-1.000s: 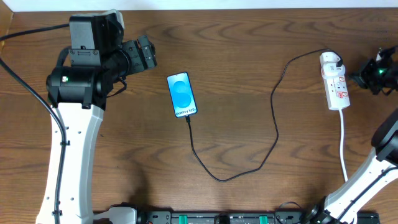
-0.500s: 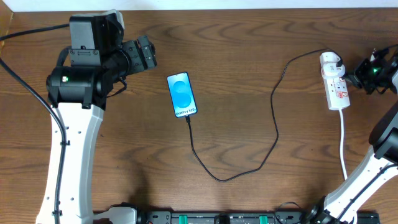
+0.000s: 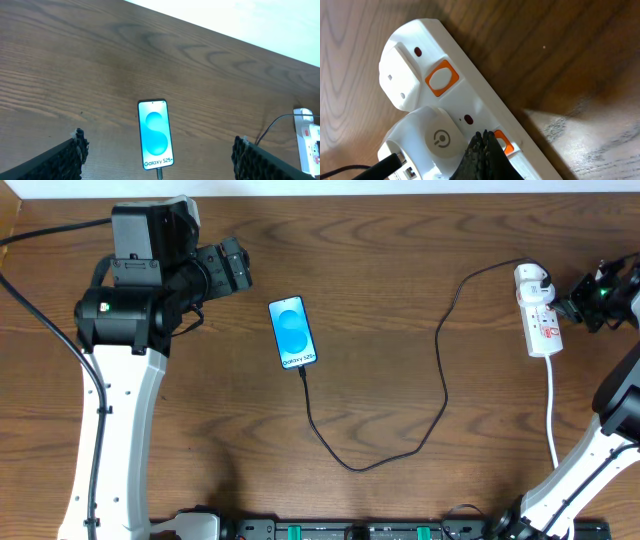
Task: Plug charger to phone and switch on socket
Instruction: 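Move the right gripper over the white power strip's orange switch, then press the orange switch beside the charger plug with the right gripper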
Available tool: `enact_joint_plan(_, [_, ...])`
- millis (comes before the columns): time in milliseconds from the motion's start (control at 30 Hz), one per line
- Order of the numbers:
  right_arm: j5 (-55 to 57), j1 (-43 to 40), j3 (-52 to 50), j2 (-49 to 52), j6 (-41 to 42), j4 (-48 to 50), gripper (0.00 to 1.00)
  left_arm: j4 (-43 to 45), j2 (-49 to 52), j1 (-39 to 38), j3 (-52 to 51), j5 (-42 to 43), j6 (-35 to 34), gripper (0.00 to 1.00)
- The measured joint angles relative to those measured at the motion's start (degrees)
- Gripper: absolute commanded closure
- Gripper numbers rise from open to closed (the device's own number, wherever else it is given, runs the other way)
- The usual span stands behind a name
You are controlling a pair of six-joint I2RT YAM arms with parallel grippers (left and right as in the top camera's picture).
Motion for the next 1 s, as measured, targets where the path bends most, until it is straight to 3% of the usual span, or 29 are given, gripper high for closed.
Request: enact_joint_plan(1000, [5.05,1.55,0.39,-0.55,2.64,-0.66,0.99,0.00,0.00,0.00,0.00,0.00,0.00,0.07])
